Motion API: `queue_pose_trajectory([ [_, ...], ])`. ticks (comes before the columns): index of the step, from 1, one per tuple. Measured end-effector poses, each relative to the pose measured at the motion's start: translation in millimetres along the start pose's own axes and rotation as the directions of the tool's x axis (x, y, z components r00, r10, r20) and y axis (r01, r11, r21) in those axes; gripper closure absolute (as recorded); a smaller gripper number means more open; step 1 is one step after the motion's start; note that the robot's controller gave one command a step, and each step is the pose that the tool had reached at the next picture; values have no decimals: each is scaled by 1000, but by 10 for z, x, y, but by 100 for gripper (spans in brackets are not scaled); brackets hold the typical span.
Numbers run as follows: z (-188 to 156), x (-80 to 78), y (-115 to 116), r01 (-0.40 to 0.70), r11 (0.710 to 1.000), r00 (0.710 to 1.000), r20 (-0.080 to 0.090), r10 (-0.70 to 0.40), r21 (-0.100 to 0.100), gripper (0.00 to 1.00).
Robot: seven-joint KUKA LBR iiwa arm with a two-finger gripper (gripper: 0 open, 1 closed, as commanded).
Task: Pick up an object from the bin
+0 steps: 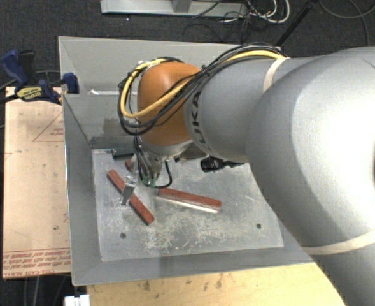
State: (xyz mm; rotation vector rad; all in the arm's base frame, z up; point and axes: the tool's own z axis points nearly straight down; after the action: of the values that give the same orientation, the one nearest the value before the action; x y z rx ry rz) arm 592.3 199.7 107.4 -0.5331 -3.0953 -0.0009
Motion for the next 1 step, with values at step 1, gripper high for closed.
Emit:
queue_pose_trajectory([
  [1, 205, -29, -5, 18, 1000, 1000, 6, -18, -2, 0],
])
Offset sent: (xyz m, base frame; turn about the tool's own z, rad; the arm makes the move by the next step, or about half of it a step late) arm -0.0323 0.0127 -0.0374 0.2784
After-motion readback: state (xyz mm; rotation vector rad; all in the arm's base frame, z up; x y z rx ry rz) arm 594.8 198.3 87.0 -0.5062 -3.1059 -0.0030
